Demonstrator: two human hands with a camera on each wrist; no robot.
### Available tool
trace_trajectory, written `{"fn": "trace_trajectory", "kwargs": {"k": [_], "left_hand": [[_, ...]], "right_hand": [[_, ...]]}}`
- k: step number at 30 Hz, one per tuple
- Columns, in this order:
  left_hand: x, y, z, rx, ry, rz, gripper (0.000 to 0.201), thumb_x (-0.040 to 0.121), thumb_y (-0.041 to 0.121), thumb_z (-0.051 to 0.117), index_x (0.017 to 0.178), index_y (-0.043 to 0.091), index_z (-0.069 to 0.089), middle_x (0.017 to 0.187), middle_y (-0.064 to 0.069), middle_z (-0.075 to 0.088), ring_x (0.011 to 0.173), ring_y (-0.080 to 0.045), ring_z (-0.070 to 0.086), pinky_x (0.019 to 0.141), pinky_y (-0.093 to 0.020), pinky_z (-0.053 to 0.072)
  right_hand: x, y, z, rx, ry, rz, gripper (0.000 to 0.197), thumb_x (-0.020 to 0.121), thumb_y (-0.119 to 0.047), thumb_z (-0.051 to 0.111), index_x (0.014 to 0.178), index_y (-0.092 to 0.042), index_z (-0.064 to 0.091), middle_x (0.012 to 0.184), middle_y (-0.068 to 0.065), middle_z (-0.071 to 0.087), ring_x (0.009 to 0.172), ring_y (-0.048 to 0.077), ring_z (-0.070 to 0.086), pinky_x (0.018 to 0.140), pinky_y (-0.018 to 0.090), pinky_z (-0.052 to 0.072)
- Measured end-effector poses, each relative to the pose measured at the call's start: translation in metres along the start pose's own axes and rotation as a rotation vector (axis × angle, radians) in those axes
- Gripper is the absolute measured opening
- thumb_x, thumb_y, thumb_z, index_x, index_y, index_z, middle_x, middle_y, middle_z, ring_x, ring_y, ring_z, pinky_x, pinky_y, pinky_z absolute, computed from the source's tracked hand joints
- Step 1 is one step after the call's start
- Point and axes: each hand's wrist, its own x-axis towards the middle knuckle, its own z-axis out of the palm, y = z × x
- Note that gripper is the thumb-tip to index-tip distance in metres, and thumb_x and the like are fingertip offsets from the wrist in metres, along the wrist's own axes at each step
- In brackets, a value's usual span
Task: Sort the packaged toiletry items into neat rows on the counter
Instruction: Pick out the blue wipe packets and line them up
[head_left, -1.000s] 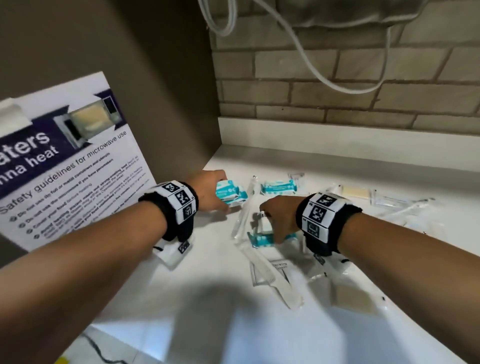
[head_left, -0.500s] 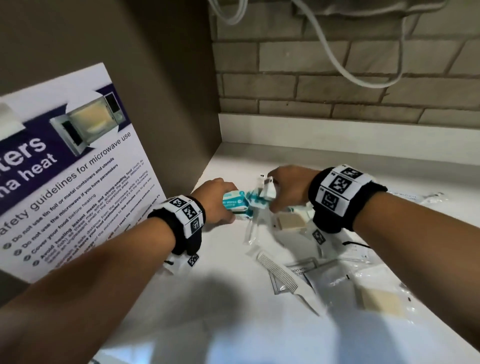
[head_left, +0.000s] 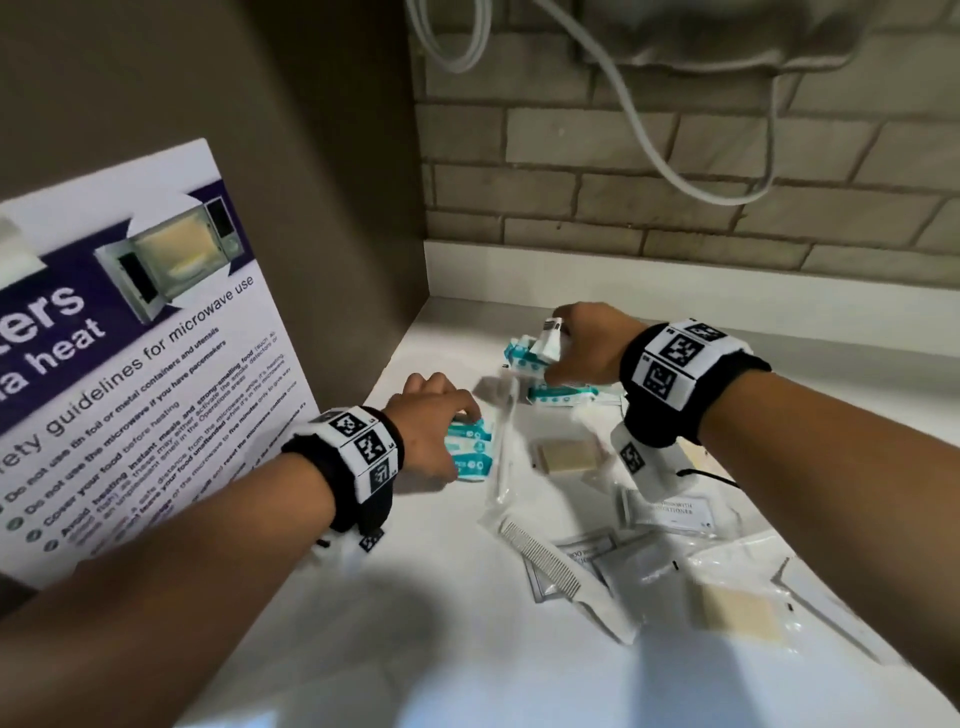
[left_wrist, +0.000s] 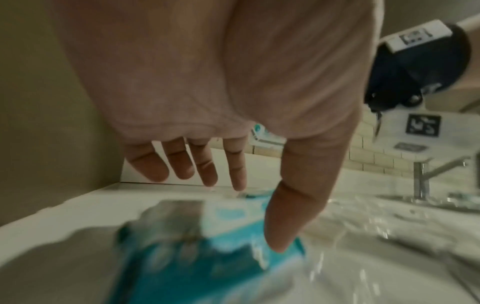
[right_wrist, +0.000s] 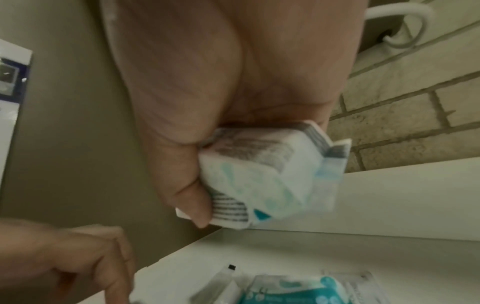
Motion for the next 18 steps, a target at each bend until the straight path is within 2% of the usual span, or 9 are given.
{"fn": "trace_trajectory", "kwargs": {"k": [3,5,9,12,15,18], "left_hand": [[0.030,0.024,-0.013,-0.030,0.020,0.059,0.049,0.075,0.026,0.068,0.121,0.034,0.053,0.121,0.004,0.046,0.116,-0.019,0.035,0.100,-0.037,0.035],[0.056,0.040,-0.016,-0.035,0.059,0.102,0.041,0.082,0.027,0.064,0.121,0.034,0.055,0.120,0.001,0.052,0.118,-0.022,0.040,0.099,-0.036,0.037],[0.104,0.066,-0.010,0.100,0.083,0.073,0.056,0.086,0.043,0.060,0.137,0.026,0.047,0.133,-0.004,0.051,0.125,-0.026,0.038,0.102,-0.037,0.036],[0.121,0.077,-0.001,0.201,0.046,0.053,0.063,0.083,0.056,0.056,0.140,0.031,0.043,0.133,-0.005,0.048,0.123,-0.028,0.035,0.104,-0.039,0.033],[0.131,0.079,0.004,0.231,0.013,0.034,0.060,0.084,0.055,0.053,0.135,0.025,0.049,0.140,-0.007,0.042,0.128,-0.029,0.034,0.107,-0.038,0.027],[0.128,0.082,-0.004,0.192,0.063,0.054,0.056,0.077,0.058,0.055,0.128,0.036,0.052,0.131,-0.001,0.053,0.119,-0.026,0.043,0.105,-0.036,0.029]], "right_hand": [[0.000,0.013,-0.009,0.016,0.063,0.058,0.033,0.074,-0.031,0.075,0.093,-0.015,0.053,0.089,0.003,0.057,0.083,0.026,0.054,0.068,0.028,0.040],[0.000,0.022,-0.013,0.021,0.091,0.082,0.034,0.073,-0.029,0.076,0.094,-0.015,0.053,0.090,0.003,0.056,0.083,0.025,0.051,0.068,0.028,0.040],[-0.003,0.036,-0.015,0.041,0.094,0.090,0.041,0.072,-0.027,0.079,0.102,-0.014,0.055,0.091,0.002,0.056,0.084,0.025,0.053,0.069,0.029,0.041],[-0.006,0.044,-0.010,0.070,0.113,0.078,0.046,0.070,-0.025,0.080,0.107,-0.013,0.056,0.097,0.006,0.062,0.091,0.028,0.058,0.070,0.029,0.041],[-0.007,0.050,-0.005,0.123,0.128,0.060,0.044,0.068,-0.023,0.082,0.101,-0.015,0.055,0.101,0.007,0.065,0.093,0.029,0.061,0.070,0.029,0.044],[-0.009,0.054,-0.001,0.180,0.149,0.060,0.041,0.065,-0.021,0.083,0.091,-0.019,0.052,0.096,0.005,0.063,0.089,0.028,0.061,0.069,0.030,0.045]]}}
